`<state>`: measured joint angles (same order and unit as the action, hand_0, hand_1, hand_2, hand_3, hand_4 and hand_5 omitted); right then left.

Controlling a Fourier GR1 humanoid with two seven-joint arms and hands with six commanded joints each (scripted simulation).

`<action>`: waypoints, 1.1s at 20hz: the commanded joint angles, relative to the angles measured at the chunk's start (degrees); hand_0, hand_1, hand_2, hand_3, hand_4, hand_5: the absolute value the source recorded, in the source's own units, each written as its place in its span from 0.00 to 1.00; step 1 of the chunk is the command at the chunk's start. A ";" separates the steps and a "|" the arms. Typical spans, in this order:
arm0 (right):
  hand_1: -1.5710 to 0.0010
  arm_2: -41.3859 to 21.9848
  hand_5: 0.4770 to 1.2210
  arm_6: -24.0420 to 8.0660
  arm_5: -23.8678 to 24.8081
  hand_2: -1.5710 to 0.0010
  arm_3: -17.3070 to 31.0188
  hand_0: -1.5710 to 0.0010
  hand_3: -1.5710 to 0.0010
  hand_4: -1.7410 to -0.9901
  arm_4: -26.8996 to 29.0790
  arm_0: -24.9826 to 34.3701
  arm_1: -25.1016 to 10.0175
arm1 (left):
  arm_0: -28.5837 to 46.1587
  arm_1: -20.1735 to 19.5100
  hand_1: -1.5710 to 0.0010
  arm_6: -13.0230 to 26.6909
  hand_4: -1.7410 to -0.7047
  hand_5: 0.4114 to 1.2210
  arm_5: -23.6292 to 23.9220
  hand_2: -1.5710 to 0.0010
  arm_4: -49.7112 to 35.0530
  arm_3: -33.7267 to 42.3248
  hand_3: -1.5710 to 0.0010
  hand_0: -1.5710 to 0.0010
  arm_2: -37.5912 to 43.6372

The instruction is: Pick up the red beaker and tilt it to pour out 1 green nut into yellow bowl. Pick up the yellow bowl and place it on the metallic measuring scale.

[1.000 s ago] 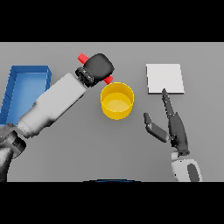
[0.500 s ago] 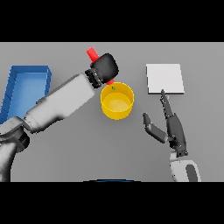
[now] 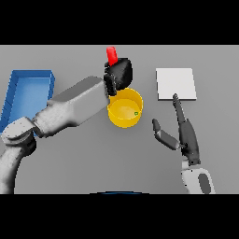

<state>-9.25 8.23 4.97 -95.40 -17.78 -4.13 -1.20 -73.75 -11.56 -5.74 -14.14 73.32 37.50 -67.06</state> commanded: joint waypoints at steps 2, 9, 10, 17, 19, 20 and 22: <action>1.00 -0.23 0.26 0.21 0.32 1.00 -0.03 1.00 1.00 0.91 -0.48 0.05 0.13 | -1.28 1.47 0.00 0.38 0.01 1.00 -1.39 0.00 1.39 -0.61 0.00 0.00 -2.24; 1.00 -0.89 0.28 0.04 0.46 1.00 -1.06 1.00 1.00 0.94 -1.07 -0.47 0.52 | -7.82 0.73 0.00 -2.40 0.01 1.00 -0.23 0.00 -1.11 -3.57 0.00 0.00 -1.41; 1.00 -0.83 0.28 -1.20 0.77 1.00 -0.41 1.00 1.00 0.95 -1.56 0.09 0.58 | -9.53 0.62 0.00 -2.15 0.02 1.00 0.10 0.00 -1.35 -5.34 0.00 0.00 -1.02; 1.00 -0.82 0.28 0.45 0.54 1.00 -0.97 1.00 1.00 0.99 -1.14 -0.36 0.22 | -17.26 -4.52 0.00 -2.68 0.01 1.00 2.35 0.00 -13.76 -15.67 0.18 0.00 11.93; 1.00 -0.74 0.27 0.51 0.38 1.00 -1.11 1.00 1.00 0.99 -1.08 -0.49 -0.07 | -18.23 -6.39 0.00 0.42 0.01 1.00 1.89 0.00 -19.50 -18.84 0.11 0.00 17.75; 1.00 -0.70 0.26 0.11 0.56 1.00 -0.11 1.00 1.00 1.00 -1.03 0.24 0.33 | -18.35 -7.38 0.00 1.38 0.01 1.00 2.23 0.00 -21.90 -20.18 0.09 0.00 20.00; 1.00 -0.39 0.26 -0.24 0.09 1.00 0.02 1.00 1.00 0.98 -0.29 0.20 0.11 | -18.07 -10.19 0.00 3.91 0.00 1.00 3.92 0.00 -27.37 -22.76 0.08 0.00 24.93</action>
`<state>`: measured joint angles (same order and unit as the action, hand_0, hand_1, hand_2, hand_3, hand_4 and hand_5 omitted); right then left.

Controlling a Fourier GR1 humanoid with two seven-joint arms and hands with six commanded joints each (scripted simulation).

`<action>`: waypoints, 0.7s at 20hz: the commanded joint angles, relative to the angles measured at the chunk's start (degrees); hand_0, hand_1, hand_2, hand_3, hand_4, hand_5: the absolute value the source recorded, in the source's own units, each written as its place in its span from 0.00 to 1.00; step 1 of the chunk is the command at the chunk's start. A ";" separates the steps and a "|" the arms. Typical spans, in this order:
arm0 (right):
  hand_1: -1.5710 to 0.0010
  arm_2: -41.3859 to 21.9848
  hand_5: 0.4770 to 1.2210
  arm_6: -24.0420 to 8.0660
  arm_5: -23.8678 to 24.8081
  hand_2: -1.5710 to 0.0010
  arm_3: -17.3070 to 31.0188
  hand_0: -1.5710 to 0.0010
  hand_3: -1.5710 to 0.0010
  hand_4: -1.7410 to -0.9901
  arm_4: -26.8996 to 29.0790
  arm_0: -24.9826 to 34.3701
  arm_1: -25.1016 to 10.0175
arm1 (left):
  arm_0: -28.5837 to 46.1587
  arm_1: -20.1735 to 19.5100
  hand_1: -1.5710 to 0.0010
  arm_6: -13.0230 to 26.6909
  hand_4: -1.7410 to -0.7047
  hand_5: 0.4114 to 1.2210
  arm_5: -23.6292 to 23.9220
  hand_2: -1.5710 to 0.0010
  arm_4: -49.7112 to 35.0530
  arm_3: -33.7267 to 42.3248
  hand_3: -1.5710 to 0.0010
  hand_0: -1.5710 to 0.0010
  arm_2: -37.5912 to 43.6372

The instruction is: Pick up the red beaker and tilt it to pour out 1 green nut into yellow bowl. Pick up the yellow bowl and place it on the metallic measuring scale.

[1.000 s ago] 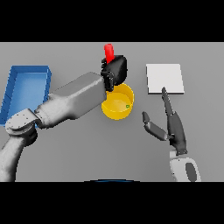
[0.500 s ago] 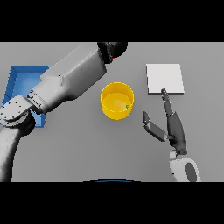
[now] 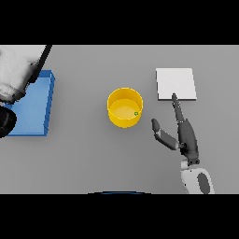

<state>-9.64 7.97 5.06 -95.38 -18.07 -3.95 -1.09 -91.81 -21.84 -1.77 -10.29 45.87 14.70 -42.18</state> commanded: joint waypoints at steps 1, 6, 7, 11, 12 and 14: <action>1.00 -0.18 0.26 0.38 0.13 1.00 -0.02 1.00 1.00 0.98 0.20 -0.16 0.51 | 0.51 -1.98 0.00 0.94 0.00 1.00 0.97 0.00 -2.72 -1.34 0.08 0.00 2.44; 1.00 0.64 0.24 -0.17 0.03 1.00 1.31 1.00 1.00 0.96 1.66 1.29 0.91 | 7.41 -9.11 0.00 6.48 0.00 1.00 8.89 0.00 -15.74 -4.28 0.10 0.00 11.42; 1.00 0.30 0.24 0.25 0.24 1.00 1.60 1.00 1.00 0.94 0.95 1.29 0.83 | 9.01 -10.45 0.00 8.05 0.00 1.00 9.96 0.00 -17.82 -4.29 0.10 0.00 12.59; 1.00 -0.03 0.23 -0.55 0.32 1.00 1.53 1.00 1.00 0.92 0.28 1.59 0.69 | 17.17 -13.85 0.00 10.81 0.00 1.00 15.89 0.00 -28.47 -2.45 0.08 0.00 18.81; 1.00 -0.44 0.23 -0.52 0.68 1.00 1.10 1.00 1.00 0.92 -0.57 1.17 0.61 | 19.53 -14.21 0.00 11.17 0.00 1.00 16.87 0.00 -30.85 -1.53 0.07 0.00 19.87; 1.00 -0.44 0.23 -0.57 0.96 1.00 0.57 1.00 1.00 0.92 -1.41 0.87 -0.06 | 23.25 -14.09 0.00 13.91 0.00 1.00 19.24 0.00 -34.99 0.62 0.06 0.00 21.55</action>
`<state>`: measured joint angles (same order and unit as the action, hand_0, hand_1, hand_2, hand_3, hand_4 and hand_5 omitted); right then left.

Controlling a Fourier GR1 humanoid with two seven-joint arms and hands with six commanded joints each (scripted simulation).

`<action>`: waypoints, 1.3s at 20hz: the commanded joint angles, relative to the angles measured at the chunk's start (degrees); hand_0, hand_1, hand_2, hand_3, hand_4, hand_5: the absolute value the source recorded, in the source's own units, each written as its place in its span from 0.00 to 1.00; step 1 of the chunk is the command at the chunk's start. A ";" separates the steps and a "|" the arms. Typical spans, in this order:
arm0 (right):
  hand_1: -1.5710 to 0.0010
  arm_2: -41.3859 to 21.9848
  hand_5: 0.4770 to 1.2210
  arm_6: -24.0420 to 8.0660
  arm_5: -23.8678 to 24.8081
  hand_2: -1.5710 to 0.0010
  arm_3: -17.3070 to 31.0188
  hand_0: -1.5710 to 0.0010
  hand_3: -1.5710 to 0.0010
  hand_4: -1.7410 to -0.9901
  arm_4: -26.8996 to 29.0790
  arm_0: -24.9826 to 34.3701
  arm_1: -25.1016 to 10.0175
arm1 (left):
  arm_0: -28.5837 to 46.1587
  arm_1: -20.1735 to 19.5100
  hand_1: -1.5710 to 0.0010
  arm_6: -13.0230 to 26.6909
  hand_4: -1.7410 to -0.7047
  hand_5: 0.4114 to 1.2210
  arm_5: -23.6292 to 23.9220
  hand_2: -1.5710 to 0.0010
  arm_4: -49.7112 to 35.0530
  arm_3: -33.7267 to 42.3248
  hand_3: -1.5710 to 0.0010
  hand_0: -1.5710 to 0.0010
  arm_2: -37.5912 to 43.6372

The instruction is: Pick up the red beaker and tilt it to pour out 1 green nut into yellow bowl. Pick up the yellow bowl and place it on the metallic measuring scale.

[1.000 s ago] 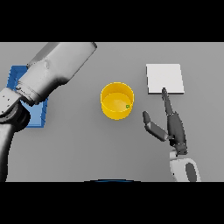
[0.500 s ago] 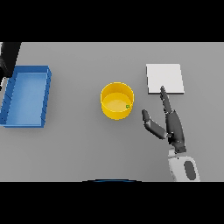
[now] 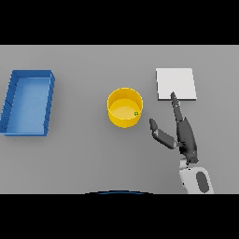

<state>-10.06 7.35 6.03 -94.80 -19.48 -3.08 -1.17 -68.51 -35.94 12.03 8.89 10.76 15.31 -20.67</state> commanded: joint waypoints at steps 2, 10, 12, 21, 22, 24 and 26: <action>1.00 0.04 0.23 -0.35 0.39 1.00 0.18 1.00 1.00 0.91 -0.65 0.21 -0.26 | 4.35 -0.46 0.00 1.37 0.00 1.00 1.59 0.00 -3.68 4.53 0.06 0.00 1.24; 1.00 0.07 0.23 -0.35 -0.83 1.00 0.15 1.00 1.00 0.97 0.25 -0.04 -0.71 | 24.48 -3.46 0.00 10.81 0.00 1.00 10.91 0.00 -12.90 29.91 0.07 0.00 1.04; 1.00 0.11 0.23 0.12 -1.28 1.00 0.78 1.00 1.00 0.98 0.88 0.00 -0.52 | 27.50 -3.26 0.00 11.79 0.00 1.00 13.23 0.00 -14.31 34.35 0.05 0.00 0.64; 1.00 -0.02 0.21 1.01 -0.31 1.00 0.64 1.00 1.00 0.96 0.14 -0.48 -0.24 | 36.72 -5.43 0.00 18.59 0.09 0.65 17.23 0.00 -14.43 45.99 0.01 0.00 -3.20; 1.00 -0.03 0.21 1.19 -0.17 1.00 0.46 1.00 1.00 0.96 -0.01 -0.64 -0.30 | 37.71 -6.03 0.00 18.36 0.20 0.59 16.79 0.00 -14.38 46.88 0.01 0.00 -3.32; 1.00 0.26 0.21 1.16 -0.41 1.00 0.45 1.00 1.00 0.97 0.37 -0.48 -0.60 | 38.89 -6.76 0.02 18.76 0.45 0.49 16.23 0.04 -14.57 48.72 0.06 0.00 -3.57; 1.00 0.16 0.21 2.56 -0.66 1.00 0.17 1.00 1.00 0.98 0.95 -1.44 -0.38 | 39.87 -7.19 0.23 18.54 0.65 0.42 15.17 0.23 -14.99 49.97 0.28 0.11 -3.90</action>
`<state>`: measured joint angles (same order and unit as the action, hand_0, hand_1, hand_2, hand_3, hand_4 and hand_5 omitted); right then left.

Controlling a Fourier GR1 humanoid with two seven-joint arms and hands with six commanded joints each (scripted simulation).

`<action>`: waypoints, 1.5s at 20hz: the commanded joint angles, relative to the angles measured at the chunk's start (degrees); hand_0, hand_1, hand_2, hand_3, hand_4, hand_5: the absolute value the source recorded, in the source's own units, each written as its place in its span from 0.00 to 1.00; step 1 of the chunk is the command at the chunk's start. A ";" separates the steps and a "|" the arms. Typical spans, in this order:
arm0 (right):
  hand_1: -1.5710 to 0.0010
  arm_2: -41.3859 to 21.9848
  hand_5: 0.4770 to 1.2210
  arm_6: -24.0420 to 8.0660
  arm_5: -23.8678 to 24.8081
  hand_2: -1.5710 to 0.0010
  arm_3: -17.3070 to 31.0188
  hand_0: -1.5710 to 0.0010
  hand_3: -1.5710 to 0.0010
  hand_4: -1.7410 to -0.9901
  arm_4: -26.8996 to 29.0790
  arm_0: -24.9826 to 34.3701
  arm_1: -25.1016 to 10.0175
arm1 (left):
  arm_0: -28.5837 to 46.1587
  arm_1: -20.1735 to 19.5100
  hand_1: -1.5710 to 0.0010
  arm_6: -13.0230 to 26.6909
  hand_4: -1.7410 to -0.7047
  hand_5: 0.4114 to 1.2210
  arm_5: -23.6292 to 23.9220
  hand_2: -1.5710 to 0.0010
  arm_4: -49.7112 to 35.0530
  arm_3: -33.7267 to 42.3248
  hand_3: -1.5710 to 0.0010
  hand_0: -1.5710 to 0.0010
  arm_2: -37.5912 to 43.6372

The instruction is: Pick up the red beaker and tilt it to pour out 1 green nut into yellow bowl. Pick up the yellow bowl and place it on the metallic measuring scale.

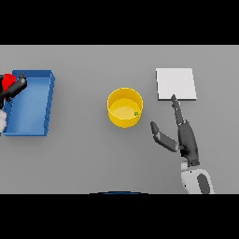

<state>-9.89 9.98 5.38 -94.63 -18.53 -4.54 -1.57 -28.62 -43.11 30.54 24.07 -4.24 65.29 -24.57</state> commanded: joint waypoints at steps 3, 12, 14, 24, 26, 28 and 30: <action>1.00 0.23 0.21 -0.36 -0.18 1.00 -0.49 1.00 1.00 0.98 0.33 0.31 -0.24 | -0.14 -0.60 0.59 0.53 0.79 0.33 -2.03 0.58 -0.02 -0.37 0.61 0.51 -0.60; 1.00 -0.44 0.22 -4.76 -0.25 1.00 -0.54 1.00 1.00 0.96 -2.13 1.90 -1.29 | -0.98 0.33 0.95 -4.51 0.93 0.30 -4.50 0.94 1.31 -3.57 0.95 0.93 -2.19; 1.00 -1.98 0.26 -3.96 -4.34 1.00 0.13 1.00 1.00 0.98 -2.70 3.58 -3.98 | -1.42 -0.12 0.97 -4.76 0.94 0.30 -3.89 0.96 1.98 -2.77 0.97 0.96 -2.30; 1.00 -13.52 0.26 -4.74 -19.16 1.00 8.84 1.00 1.00 0.71 -19.36 24.10 -19.21 | -1.46 0.43 1.00 -5.75 0.97 0.34 -3.56 1.00 1.65 -3.12 1.00 1.00 -2.43; 1.00 -16.38 0.28 -2.61 -21.75 1.00 10.63 1.00 1.00 0.69 -22.43 28.28 -21.47 | -1.71 0.53 1.00 -5.00 0.97 0.35 -3.54 1.00 1.93 -3.25 1.00 1.00 -2.75; 1.00 -19.20 0.30 -1.18 -23.04 1.00 13.33 1.00 1.00 0.68 -25.67 31.83 -22.64 | -2.33 0.24 1.00 -4.86 0.96 0.36 -4.17 1.00 1.80 -3.54 1.00 1.00 -2.65; 1.00 -22.23 0.31 -0.42 -24.98 1.00 14.77 1.00 1.00 0.70 -28.16 34.72 -22.73 | -1.56 0.00 1.00 -5.38 0.96 0.36 -4.22 1.00 1.76 -3.31 1.00 1.00 -2.75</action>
<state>-32.13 9.56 -19.59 -79.87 -46.68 30.18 -24.27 -30.17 -43.09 25.15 19.84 -2.49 61.99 -27.33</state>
